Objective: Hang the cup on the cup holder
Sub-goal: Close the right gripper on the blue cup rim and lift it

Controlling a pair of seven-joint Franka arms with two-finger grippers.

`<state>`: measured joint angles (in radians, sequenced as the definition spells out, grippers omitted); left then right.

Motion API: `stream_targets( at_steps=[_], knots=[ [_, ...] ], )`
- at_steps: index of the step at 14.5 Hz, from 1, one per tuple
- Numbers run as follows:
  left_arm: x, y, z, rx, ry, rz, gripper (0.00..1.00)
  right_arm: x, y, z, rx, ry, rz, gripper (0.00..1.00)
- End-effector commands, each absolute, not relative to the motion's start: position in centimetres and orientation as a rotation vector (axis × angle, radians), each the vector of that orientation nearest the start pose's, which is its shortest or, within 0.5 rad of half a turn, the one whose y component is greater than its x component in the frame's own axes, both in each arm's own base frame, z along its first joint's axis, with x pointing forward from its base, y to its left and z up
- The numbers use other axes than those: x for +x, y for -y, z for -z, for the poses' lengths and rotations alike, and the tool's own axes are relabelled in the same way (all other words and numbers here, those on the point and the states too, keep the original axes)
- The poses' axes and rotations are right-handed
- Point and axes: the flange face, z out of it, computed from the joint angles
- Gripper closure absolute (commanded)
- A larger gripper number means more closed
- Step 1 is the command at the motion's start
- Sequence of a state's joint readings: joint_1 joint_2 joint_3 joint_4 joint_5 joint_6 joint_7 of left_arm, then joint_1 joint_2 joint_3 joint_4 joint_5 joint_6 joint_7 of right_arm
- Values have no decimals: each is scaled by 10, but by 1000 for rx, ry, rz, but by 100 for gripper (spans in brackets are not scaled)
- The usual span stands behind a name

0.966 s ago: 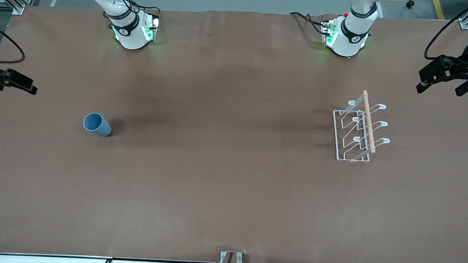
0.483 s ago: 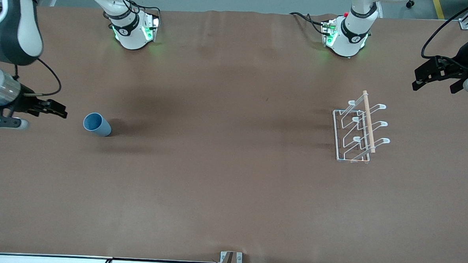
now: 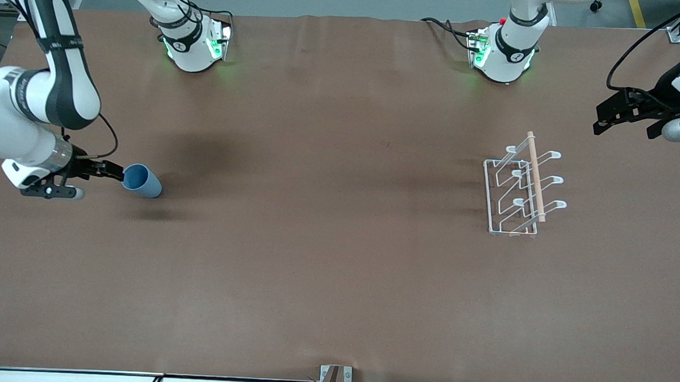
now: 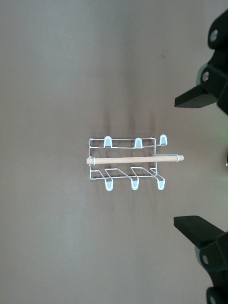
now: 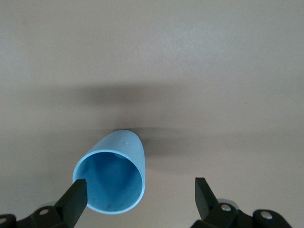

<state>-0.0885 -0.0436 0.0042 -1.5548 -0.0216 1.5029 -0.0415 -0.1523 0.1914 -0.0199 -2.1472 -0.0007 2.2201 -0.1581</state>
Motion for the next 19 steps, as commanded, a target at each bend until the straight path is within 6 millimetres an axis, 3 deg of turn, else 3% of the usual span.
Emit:
stream_targets(
  at_steps=[1,4,8,11,14,17,19],
  knots=[
    [531,48,-651,-3155,-54,1,0,537,91,-282,-3117,3,-184,0],
    [534,49,-647,-3155,-57,-9,0,533,94,-257,-3119,70,-151,0],
    [535,48,-646,-3155,-57,-9,0,529,102,-241,-3113,77,-176,5],
    [539,46,-646,-3156,-49,15,0,527,99,-239,-3110,84,-190,37],
    [541,44,-643,-3155,-44,6,0,525,98,-236,-3106,82,-208,61],
    [540,46,-643,-3155,-49,6,0,523,99,-237,-3096,53,-221,97],
    [540,47,-646,-3156,-54,13,0,526,102,-240,-3096,40,-208,100]
  ],
)
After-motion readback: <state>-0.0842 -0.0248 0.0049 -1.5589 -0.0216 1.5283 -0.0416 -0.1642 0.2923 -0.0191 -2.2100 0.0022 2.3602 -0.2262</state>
